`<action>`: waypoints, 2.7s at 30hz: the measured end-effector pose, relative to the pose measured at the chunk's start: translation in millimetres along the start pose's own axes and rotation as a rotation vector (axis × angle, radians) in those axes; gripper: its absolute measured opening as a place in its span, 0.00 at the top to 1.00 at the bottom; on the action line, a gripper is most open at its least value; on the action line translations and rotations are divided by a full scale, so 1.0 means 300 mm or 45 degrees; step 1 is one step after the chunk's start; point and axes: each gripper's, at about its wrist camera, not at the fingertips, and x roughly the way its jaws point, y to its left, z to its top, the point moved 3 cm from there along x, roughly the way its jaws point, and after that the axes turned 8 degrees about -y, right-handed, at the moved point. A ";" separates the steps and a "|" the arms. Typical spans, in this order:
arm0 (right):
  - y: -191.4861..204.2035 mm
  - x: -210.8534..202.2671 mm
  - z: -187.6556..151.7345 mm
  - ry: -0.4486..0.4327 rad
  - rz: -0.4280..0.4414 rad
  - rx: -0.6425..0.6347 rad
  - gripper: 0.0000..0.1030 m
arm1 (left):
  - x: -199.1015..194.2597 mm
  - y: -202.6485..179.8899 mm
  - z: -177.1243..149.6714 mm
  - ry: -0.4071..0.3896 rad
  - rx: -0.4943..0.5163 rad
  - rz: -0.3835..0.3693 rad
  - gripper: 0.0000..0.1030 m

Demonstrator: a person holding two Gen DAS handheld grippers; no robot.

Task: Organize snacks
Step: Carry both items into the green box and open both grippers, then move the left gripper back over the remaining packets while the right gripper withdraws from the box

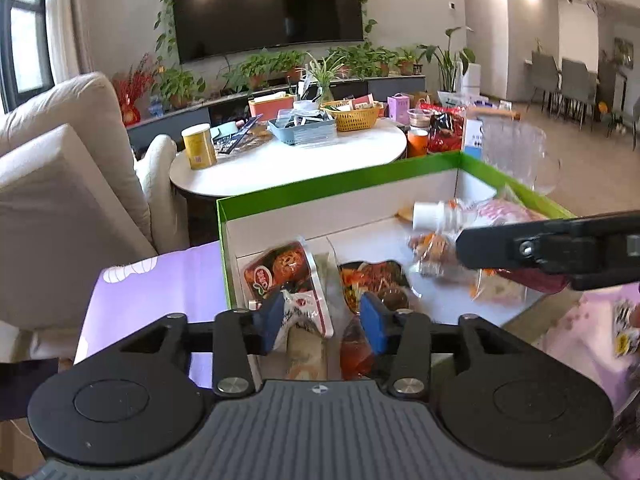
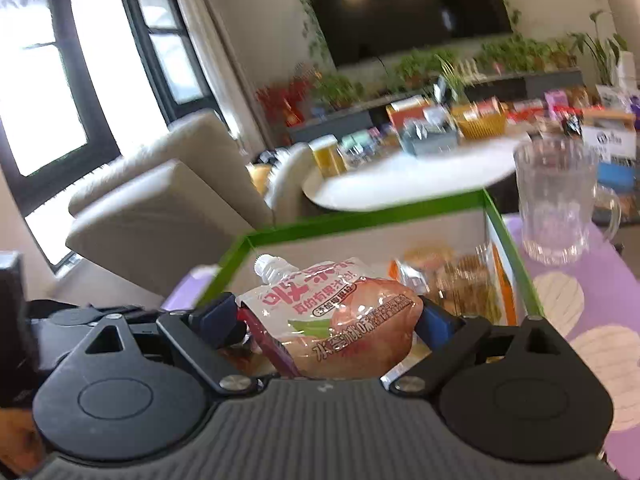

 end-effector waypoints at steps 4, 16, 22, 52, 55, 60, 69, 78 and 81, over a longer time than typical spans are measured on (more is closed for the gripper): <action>-0.003 -0.015 -0.029 0.017 -0.028 -0.053 0.56 | -0.016 0.000 -0.005 -0.003 -0.013 -0.009 0.54; -0.008 -0.117 -0.019 -0.055 -0.028 0.017 0.56 | -0.099 -0.014 -0.008 -0.028 -0.005 0.017 0.52; 0.003 -0.168 -0.026 -0.077 -0.047 -0.058 0.56 | -0.139 -0.037 -0.002 -0.047 0.013 0.013 0.52; -0.226 -0.504 -0.206 -0.056 -0.196 -0.053 0.56 | -0.373 -0.328 -0.116 -0.021 0.134 -0.255 0.52; -0.221 -0.504 -0.234 -0.031 -0.171 -0.083 0.56 | -0.383 -0.340 -0.133 -0.014 0.163 -0.239 0.52; -0.218 -0.515 -0.269 -0.005 -0.132 -0.066 0.56 | -0.370 -0.327 -0.157 0.023 0.155 -0.143 0.51; -0.169 -0.520 -0.326 0.033 -0.096 -0.197 0.56 | -0.334 -0.280 -0.178 0.091 0.048 -0.071 0.45; -0.165 -0.517 -0.345 0.051 -0.084 -0.173 0.56 | -0.316 -0.282 -0.178 0.105 0.026 -0.075 0.43; -0.163 -0.516 -0.348 0.053 -0.081 -0.169 0.56 | -0.311 -0.283 -0.177 0.109 0.031 -0.072 0.41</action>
